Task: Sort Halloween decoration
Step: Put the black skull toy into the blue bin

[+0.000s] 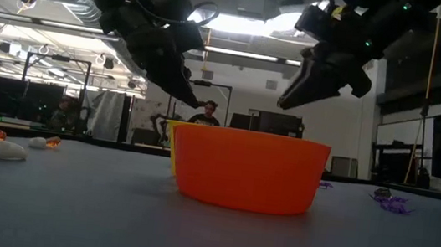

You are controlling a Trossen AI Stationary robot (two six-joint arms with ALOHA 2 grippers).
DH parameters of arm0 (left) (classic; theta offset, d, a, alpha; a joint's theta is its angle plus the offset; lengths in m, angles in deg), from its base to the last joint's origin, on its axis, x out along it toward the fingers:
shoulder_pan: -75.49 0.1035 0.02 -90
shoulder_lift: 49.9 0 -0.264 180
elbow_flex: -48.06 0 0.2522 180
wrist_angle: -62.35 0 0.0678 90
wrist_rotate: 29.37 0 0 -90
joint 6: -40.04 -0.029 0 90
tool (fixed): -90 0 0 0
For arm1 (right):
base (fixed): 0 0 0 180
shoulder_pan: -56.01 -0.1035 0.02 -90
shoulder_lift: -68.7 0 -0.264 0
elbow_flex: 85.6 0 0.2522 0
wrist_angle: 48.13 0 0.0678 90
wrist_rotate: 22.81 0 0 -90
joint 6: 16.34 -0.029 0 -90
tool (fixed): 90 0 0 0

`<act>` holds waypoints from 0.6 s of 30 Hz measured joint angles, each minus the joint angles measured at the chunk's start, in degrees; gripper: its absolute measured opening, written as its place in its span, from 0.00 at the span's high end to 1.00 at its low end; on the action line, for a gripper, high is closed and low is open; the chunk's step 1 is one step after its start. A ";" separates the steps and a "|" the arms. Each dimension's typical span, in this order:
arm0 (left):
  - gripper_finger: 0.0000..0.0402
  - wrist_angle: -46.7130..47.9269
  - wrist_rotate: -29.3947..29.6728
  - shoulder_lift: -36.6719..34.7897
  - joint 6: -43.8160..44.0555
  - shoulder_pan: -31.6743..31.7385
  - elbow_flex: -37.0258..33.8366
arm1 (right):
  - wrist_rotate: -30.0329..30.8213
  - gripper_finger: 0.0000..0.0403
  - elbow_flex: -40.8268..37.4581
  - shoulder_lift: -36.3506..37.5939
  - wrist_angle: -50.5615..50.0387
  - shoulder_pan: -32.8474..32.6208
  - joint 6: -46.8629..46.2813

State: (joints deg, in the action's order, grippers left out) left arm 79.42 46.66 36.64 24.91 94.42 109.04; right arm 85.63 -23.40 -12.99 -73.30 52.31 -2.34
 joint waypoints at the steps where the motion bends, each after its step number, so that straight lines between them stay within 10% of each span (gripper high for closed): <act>1: 0.70 0.00 0.01 0.00 0.00 0.01 0.00 | 0.02 0.78 0.00 0.00 0.08 0.00 0.02; 18: 0.70 0.03 -0.01 0.00 0.01 0.01 0.00 | 0.65 0.73 -0.02 -1.51 2.29 3.13 1.42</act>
State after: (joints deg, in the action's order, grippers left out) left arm 79.45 46.65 36.64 24.91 94.43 109.04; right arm 86.28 -23.42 -14.50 -71.01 55.44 -0.92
